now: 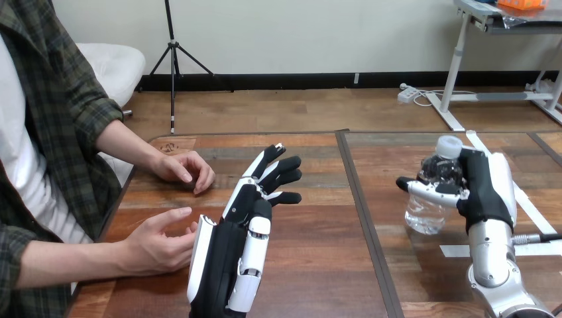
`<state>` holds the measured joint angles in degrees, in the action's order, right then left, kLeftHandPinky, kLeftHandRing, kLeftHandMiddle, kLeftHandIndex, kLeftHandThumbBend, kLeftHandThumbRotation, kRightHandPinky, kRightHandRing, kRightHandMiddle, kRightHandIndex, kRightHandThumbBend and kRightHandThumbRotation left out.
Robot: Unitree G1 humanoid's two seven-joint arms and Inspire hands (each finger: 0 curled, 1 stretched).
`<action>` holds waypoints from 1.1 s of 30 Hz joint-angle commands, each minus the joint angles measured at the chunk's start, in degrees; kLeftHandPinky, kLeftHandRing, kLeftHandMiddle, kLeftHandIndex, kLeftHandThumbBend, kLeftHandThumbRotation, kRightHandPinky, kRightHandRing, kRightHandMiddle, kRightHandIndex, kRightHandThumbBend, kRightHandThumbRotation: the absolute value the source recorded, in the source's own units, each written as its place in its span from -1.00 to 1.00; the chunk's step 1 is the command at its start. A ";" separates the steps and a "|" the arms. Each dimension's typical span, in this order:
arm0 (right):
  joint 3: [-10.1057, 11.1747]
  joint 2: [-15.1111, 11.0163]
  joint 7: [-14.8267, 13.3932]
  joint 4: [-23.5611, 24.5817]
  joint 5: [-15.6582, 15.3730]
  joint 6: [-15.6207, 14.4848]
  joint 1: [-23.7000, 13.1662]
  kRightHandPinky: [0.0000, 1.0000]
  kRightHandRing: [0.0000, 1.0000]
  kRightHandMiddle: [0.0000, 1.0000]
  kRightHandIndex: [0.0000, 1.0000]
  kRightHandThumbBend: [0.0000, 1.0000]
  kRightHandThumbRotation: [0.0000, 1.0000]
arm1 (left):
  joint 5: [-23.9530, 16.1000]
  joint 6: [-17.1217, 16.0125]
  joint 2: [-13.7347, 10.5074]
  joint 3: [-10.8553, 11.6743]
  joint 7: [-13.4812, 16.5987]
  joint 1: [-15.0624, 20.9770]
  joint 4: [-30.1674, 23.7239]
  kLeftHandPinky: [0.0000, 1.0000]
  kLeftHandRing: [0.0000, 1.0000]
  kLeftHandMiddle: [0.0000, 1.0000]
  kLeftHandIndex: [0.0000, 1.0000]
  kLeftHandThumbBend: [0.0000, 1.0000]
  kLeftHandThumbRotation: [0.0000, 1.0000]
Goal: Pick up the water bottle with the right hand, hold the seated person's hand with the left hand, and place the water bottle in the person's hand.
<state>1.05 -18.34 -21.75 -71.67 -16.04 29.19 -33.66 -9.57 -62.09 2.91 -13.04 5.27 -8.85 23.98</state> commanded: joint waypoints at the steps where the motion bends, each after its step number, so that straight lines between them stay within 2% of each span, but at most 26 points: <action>1: -0.91 -2.87 -2.37 5.44 -1.31 3.50 -4.37 -0.16 -0.12 -0.08 -0.13 0.51 -1.00 | -0.22 -0.02 3.12 -0.12 0.49 3.05 0.22 0.35 0.59 0.64 0.76 -0.99 1.00; 9: -1.06 -3.36 -2.71 6.87 -1.84 4.48 -4.21 -0.20 -0.15 -0.09 -0.13 0.51 -1.00 | -0.40 0.43 3.40 -0.16 0.83 3.11 0.02 0.32 0.57 0.61 0.73 -1.00 1.00; 21: -0.30 -3.43 -1.38 9.32 -0.83 5.41 -4.06 -0.27 -0.20 -0.13 -0.16 0.51 -1.00 | -0.36 0.44 3.29 -0.19 1.18 3.50 0.37 0.29 0.55 0.60 0.72 -1.00 1.00; 33: -1.04 -3.59 -1.65 11.94 -1.66 6.27 -3.47 -0.27 -0.20 -0.12 -0.18 0.52 -1.00 | -0.26 0.97 3.34 -0.18 1.46 3.88 0.46 0.27 0.53 0.59 0.71 -0.99 1.00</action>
<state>0.44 -20.74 -22.92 -64.59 -17.41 32.77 -33.66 -9.58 -61.22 2.93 -13.12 6.35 -8.79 24.48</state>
